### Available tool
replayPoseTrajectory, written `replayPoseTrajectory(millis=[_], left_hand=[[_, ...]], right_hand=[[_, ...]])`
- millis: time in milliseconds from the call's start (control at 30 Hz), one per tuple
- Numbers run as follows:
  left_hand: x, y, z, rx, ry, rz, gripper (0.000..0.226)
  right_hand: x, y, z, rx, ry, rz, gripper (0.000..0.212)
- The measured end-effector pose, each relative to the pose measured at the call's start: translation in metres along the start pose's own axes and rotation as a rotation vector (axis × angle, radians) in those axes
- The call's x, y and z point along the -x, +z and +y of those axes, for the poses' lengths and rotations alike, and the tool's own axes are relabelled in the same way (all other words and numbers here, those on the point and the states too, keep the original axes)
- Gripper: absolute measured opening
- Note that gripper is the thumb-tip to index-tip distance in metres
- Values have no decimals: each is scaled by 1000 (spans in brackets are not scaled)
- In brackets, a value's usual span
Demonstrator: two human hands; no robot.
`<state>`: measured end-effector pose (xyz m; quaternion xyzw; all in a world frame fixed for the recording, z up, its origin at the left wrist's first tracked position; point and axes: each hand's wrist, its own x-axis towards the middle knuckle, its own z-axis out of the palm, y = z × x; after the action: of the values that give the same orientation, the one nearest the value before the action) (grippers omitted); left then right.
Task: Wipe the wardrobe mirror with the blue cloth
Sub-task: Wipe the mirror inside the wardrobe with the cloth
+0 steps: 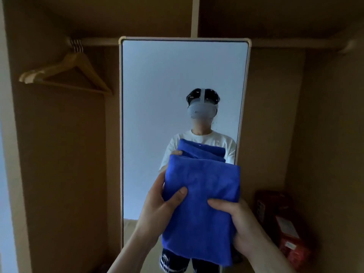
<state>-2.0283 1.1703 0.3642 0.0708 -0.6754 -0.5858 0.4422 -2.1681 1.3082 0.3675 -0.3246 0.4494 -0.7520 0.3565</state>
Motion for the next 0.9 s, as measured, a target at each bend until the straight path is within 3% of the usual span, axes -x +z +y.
replayPoseTrajectory(millis=[333,500,633,767,900], left_hand=[[-37,47,30,-379,118,103,55],[-47,63,59,-692,394,30,41],[-65,65,75,-855,451,26,42],[-87,69,88,-922,503,-28,49],[-110,68,100,-921,564,-12,52]], right_hand=[[-5,4,-69,385,-466,365,21],[1,8,-100,581,-714,473,25],[8,25,-118,898,-925,523,46],[1,40,-152,1250,-1213,650,31],[-11,55,-181,1486,-1399,727,33]])
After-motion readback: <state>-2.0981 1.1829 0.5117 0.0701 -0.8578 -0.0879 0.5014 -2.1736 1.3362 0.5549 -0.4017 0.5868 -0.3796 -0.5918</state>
